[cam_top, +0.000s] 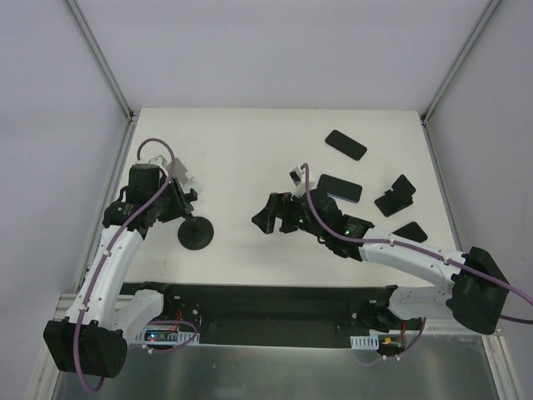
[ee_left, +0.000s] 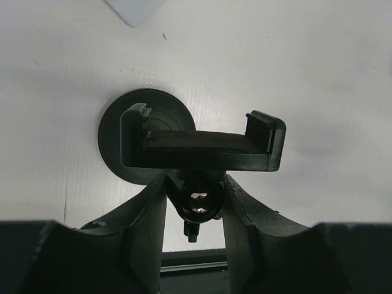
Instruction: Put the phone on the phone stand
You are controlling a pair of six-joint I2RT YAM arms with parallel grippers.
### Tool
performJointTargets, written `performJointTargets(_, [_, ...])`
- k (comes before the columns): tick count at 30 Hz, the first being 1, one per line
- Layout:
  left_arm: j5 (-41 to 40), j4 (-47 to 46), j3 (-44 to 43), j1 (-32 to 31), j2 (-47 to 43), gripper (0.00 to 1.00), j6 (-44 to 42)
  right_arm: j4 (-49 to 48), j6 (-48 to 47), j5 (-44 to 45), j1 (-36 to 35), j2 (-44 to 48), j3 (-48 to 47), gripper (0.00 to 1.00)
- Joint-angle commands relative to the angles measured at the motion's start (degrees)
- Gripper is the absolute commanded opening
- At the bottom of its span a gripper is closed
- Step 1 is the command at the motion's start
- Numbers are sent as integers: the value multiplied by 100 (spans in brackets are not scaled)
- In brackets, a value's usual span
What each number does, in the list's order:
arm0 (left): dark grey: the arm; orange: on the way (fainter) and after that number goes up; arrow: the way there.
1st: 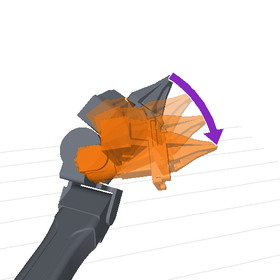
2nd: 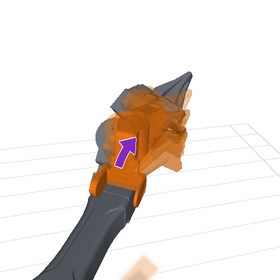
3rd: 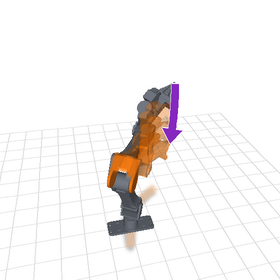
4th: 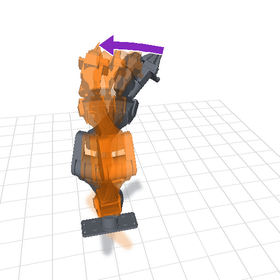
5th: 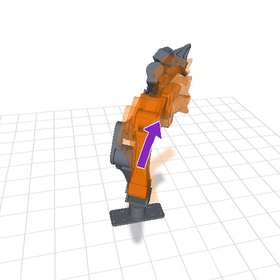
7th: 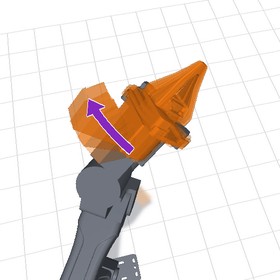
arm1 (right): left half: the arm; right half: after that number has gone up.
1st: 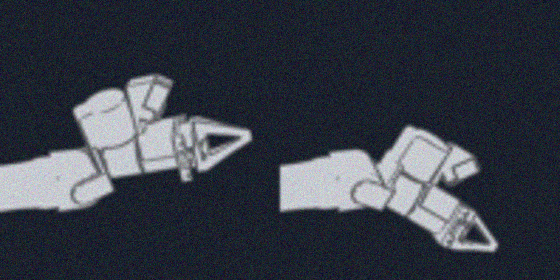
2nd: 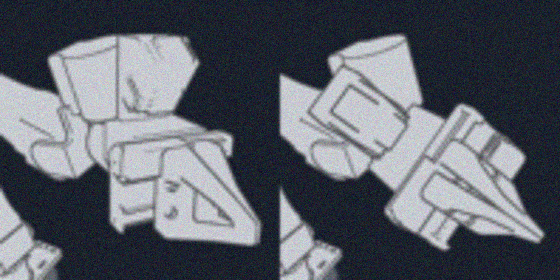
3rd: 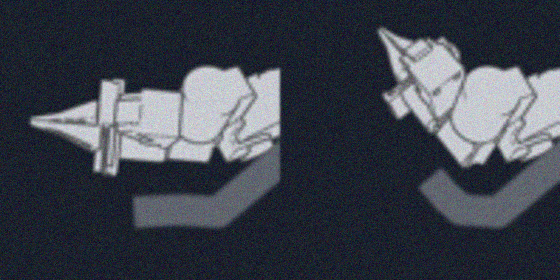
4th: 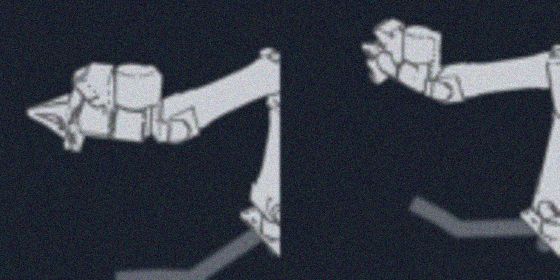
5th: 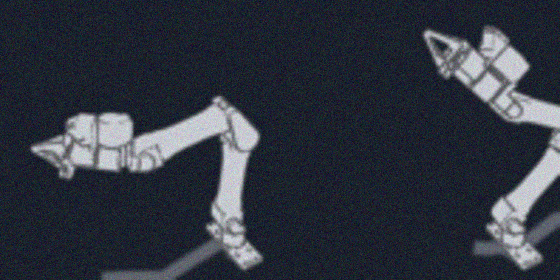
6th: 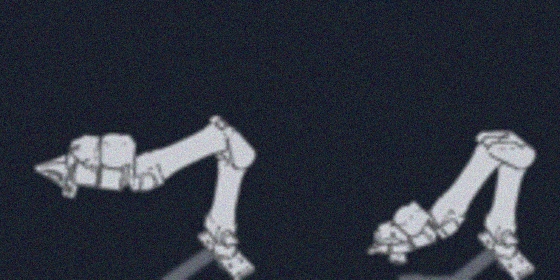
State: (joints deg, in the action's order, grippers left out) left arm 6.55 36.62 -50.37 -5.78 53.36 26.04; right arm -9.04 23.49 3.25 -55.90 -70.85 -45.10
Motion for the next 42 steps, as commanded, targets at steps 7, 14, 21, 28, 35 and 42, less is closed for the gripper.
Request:
performJointTargets(7, [2245,-199,-623,-229,561,1,-1662,350,-634,335,35,-25,-350,96])
performJointTargets(14, [2492,-261,-1422,-1565,1395,0,-2445,937,-1206,-1018,509,202,-297,96])
performJointTargets(21, [2466,2,-2468,-2435,2729,0,-2815,1528,-214,-1994,1388,1212,194,96])
performJointTargets(28, [1895,170,-2760,-2735,2917,40,-2860,1764,535,-2460,1986,1908,406,96])
performJointTargets(35, [1904,-541,-1828,-2727,1968,87,-2816,2055,341,-3654,2672,934,-639,96])
performJointTargets(42, [1316,-673,-1502,-2665,1301,77,-2789,2679,-949,-4129,2663,-261,-1694,96])
